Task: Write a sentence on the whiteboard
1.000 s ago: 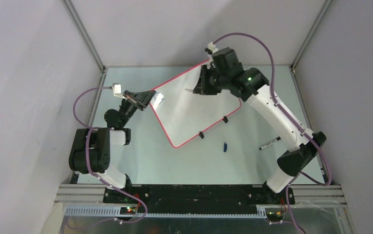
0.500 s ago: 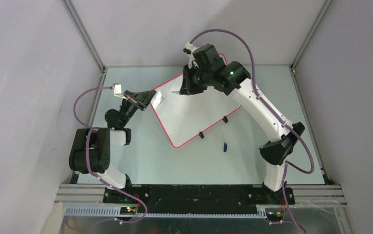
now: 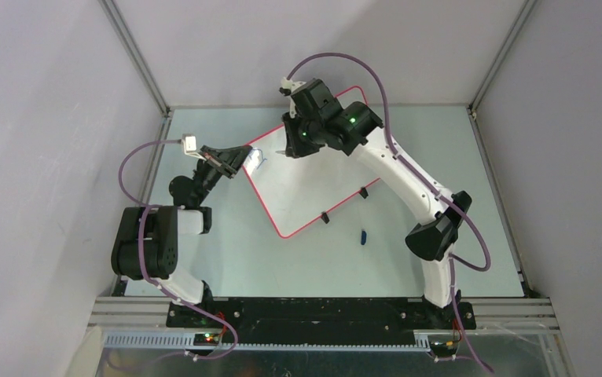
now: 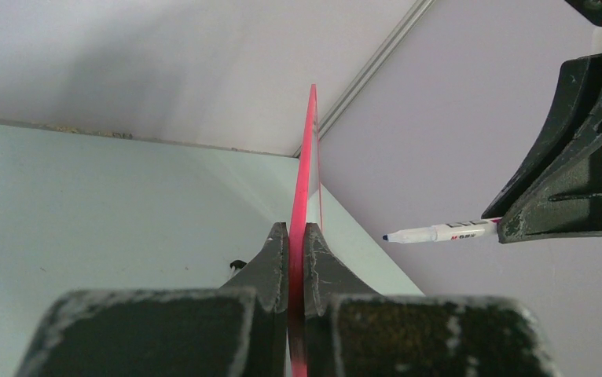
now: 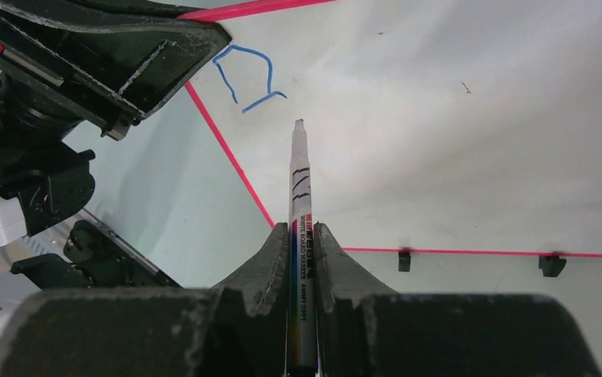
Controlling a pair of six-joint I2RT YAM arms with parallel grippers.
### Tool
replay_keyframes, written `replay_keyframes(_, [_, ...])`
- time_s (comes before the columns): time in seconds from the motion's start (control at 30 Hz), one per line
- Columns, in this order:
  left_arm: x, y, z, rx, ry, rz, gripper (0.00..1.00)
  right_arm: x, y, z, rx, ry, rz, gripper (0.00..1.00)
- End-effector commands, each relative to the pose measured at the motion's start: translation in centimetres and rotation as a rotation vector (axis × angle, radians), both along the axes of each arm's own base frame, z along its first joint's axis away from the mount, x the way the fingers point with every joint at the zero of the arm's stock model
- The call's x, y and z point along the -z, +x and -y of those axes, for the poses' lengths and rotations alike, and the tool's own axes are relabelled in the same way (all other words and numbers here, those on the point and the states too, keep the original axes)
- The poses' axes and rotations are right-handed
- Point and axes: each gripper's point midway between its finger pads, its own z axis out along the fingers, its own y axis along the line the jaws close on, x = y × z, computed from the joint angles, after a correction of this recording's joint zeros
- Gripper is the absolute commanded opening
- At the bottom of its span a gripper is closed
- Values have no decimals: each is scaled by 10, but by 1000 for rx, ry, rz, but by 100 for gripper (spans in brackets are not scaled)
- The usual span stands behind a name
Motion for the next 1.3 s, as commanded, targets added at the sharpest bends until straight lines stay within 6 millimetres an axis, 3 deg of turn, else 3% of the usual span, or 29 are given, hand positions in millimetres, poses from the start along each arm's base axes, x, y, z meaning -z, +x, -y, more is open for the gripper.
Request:
replay_keyframes(0.0, [4, -11, 18, 65, 114, 93, 0, -15, 7, -8, -11, -3, 92, 0])
replay_keyframes(0.7, [3, -12, 18, 65, 116, 95, 0, -8, 28, -35, -35, 20, 149, 0])
replay_keyframes(1.27, [3, -12, 18, 65, 117, 95, 0, 4, 34, -35, -20, -15, 147, 0])
